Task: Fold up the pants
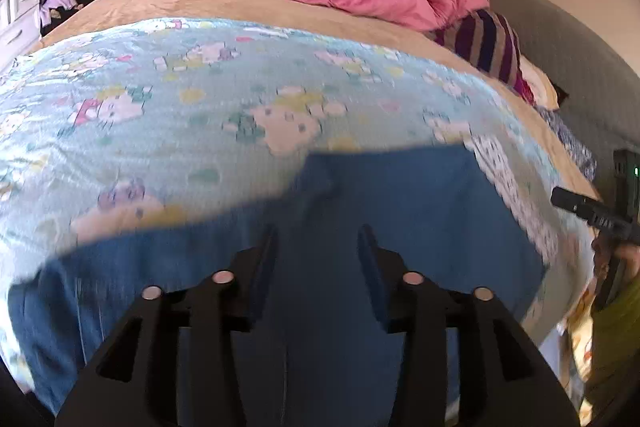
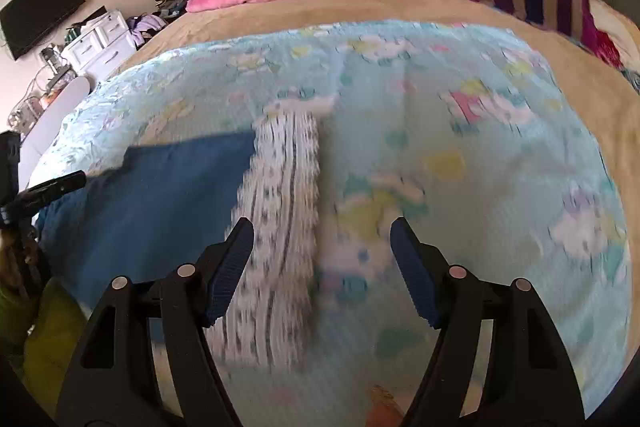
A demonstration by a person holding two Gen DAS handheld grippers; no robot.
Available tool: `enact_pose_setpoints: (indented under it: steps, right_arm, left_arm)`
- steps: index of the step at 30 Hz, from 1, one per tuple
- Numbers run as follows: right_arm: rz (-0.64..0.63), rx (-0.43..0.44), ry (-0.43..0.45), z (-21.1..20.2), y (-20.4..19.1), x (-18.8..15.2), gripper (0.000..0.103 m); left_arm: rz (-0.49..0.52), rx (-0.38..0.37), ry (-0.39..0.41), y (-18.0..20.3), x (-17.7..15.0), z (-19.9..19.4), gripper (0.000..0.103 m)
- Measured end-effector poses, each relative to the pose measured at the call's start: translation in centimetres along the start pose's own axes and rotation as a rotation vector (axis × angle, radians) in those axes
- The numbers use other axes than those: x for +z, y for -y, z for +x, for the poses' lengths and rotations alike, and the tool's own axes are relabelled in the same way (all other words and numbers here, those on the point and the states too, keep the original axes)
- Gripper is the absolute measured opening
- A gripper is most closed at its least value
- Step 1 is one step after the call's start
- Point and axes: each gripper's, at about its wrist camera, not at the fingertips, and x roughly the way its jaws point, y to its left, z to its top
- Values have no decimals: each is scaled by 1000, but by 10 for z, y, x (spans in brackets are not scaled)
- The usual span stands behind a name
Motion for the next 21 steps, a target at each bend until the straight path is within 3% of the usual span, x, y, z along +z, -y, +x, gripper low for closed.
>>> enact_pose_setpoints:
  steps: [6, 9, 12, 15, 16, 18, 21]
  right_arm:
    - [134, 143, -79, 9, 11, -25, 53]
    - [156, 189, -118, 19, 7, -35, 52]
    - [140, 231, -130, 23, -3, -42, 46]
    - [95, 209, -126, 26, -15, -47, 41]
    - [75, 204, -126, 26, -19, -48, 31]
    - [54, 212, -131, 24, -26, -48, 21]
    - [-47, 126, -99, 8, -42, -48, 18]
  left_arm:
    - [20, 72, -67, -1, -37, -6, 48]
    - [5, 141, -78, -12, -45, -10, 59]
    - [-46, 163, -76, -29, -49, -12, 59]
    - [-84, 147, -75, -39, -51, -11, 59]
    - [-83, 148, -74, -39, -51, -11, 59]
    - [-80, 151, -73, -38, -51, -11, 59]
    - [-88, 158, -67, -40, -51, -13, 59]
